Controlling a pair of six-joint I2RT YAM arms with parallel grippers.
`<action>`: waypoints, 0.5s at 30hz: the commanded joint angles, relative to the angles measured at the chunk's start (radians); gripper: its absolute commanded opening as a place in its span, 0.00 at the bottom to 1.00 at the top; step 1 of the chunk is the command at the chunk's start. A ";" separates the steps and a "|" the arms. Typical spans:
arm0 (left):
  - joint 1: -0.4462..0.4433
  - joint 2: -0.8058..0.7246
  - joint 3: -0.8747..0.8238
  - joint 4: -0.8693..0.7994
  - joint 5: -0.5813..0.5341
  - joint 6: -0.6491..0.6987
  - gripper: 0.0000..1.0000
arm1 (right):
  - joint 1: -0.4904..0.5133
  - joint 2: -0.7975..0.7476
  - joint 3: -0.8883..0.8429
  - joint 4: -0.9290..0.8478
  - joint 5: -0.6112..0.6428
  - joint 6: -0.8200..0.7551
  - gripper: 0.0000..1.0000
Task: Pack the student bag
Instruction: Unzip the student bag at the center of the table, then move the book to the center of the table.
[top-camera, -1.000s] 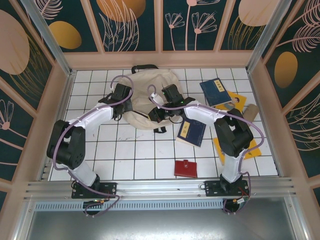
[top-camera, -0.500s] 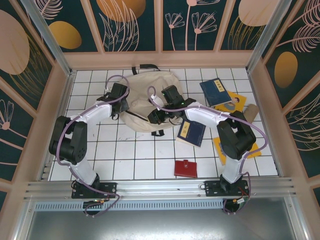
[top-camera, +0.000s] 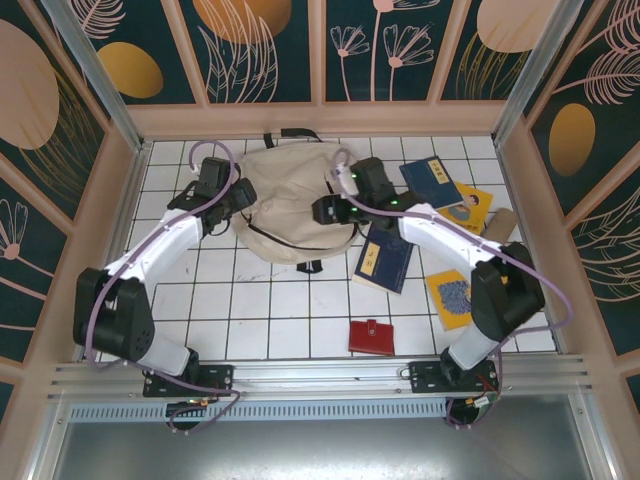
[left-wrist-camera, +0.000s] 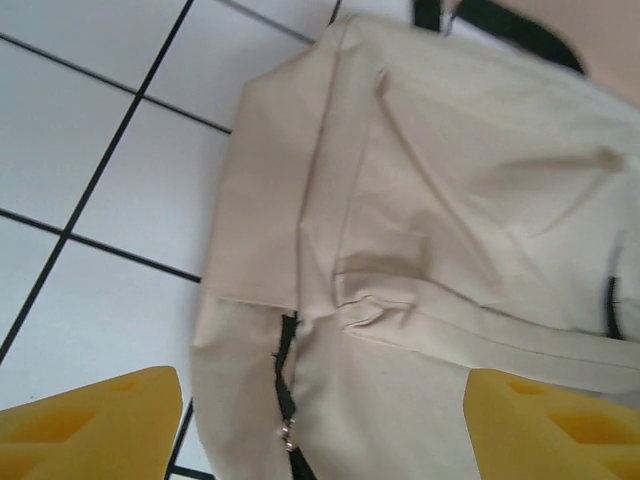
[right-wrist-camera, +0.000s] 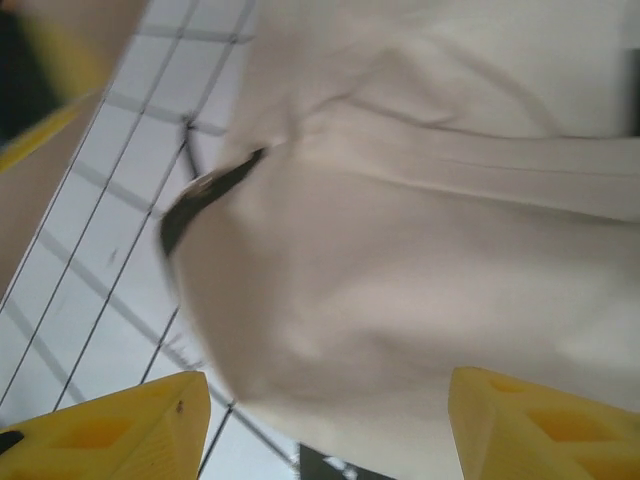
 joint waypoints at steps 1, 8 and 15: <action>0.001 -0.053 -0.015 -0.005 0.086 0.004 0.77 | -0.082 -0.074 -0.099 -0.034 0.138 0.201 0.65; 0.001 -0.143 -0.066 0.043 0.197 0.050 0.94 | -0.227 -0.160 -0.230 -0.150 0.197 0.269 0.65; -0.007 -0.166 -0.110 0.096 0.369 -0.011 0.98 | -0.336 -0.135 -0.307 -0.181 0.178 0.278 0.66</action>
